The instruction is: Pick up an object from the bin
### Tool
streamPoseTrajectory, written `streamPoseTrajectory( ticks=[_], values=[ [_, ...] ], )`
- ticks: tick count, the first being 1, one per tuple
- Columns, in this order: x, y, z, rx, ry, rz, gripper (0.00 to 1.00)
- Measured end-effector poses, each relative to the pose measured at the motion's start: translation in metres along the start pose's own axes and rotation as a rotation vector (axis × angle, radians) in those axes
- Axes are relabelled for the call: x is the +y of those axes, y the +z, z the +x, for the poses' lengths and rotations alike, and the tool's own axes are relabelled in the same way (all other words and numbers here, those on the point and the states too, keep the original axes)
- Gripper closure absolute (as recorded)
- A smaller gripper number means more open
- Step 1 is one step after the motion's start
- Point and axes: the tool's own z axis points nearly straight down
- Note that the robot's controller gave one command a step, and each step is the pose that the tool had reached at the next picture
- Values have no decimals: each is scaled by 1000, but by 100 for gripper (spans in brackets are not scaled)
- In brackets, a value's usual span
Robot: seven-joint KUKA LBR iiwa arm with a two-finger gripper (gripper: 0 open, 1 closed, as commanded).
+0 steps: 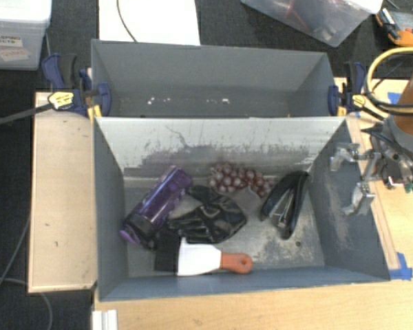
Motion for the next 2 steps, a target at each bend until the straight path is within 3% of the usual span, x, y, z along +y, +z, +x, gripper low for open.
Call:
streamPoseTrajectory(
  ticks=[1, 2],
  values=[
    [1, -4, -2, -8, -7, 2, 0],
    [7, 107, -19, -10, -286, 4, 0]
  ],
)
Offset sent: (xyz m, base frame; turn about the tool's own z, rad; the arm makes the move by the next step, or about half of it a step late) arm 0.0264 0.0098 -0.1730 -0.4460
